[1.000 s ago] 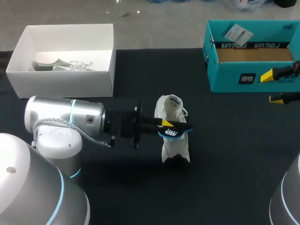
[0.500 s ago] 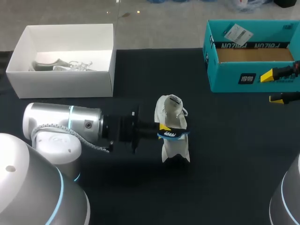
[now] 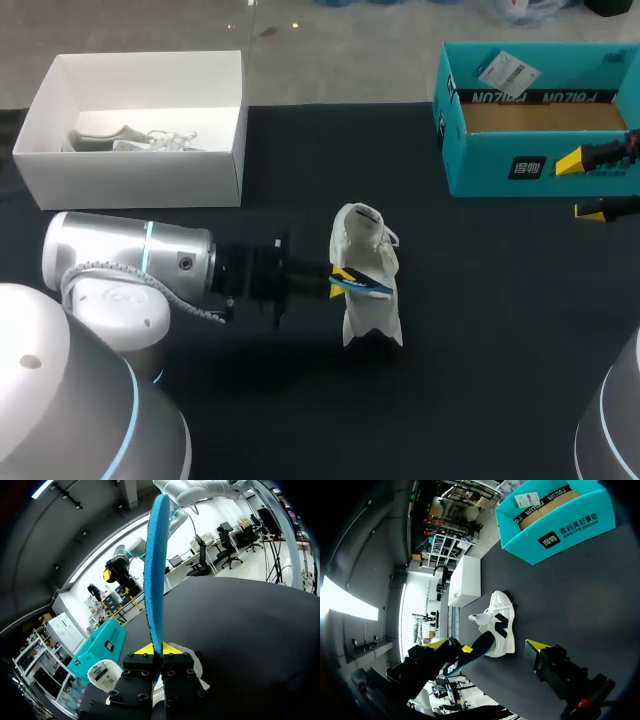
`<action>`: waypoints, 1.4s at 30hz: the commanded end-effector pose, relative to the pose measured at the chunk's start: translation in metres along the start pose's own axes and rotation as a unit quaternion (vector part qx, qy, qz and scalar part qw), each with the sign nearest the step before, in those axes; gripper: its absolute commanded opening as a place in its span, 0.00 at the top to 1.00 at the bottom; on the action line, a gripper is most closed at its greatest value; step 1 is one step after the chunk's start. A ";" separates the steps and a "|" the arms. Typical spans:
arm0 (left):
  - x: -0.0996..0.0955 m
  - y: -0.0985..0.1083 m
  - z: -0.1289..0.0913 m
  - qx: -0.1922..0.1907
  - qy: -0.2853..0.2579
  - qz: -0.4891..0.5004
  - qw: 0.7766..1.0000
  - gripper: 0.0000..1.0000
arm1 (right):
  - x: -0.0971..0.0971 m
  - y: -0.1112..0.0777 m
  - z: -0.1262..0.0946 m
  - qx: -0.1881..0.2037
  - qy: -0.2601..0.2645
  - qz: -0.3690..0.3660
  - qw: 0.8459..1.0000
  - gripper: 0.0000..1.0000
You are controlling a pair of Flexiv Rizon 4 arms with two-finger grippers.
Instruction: Take the shoe out of the shoebox, open the shoe tongue, remove and reinsert the insole, then place the shoe into the shoebox
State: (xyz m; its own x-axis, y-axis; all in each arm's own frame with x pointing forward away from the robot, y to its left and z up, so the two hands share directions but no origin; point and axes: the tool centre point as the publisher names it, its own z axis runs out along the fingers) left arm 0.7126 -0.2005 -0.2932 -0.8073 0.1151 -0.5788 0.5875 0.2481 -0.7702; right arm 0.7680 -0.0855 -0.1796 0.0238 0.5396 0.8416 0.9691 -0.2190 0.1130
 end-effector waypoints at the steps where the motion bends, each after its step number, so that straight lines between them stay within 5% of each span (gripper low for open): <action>1: -0.003 -0.005 -0.007 -0.007 0.004 -0.001 1.000 1.00 | 0.000 -0.001 0.000 0.000 -0.002 0.001 1.000 0.00; 17: -0.001 -0.027 0.010 0.031 -0.093 0.014 0.995 1.00 | 0.000 -0.001 0.000 0.000 -0.002 0.001 1.000 0.00; 24: 0.004 -0.017 0.011 0.040 -0.110 -0.007 0.993 1.00 | 0.000 -0.001 0.000 0.000 -0.002 0.001 1.000 0.00; 42: -0.017 0.018 0.014 0.032 -0.092 -0.024 0.995 1.00 | 0.000 -0.001 0.000 0.000 -0.002 0.001 1.000 0.00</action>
State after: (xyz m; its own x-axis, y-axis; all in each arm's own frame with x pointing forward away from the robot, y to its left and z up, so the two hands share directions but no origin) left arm 0.7279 -0.2062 -0.2979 -0.8102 -0.0888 -0.5794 0.5572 0.1900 -0.8083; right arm 0.7680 -0.0855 -0.1796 0.0240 0.5398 0.8415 0.9691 -0.2191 0.1130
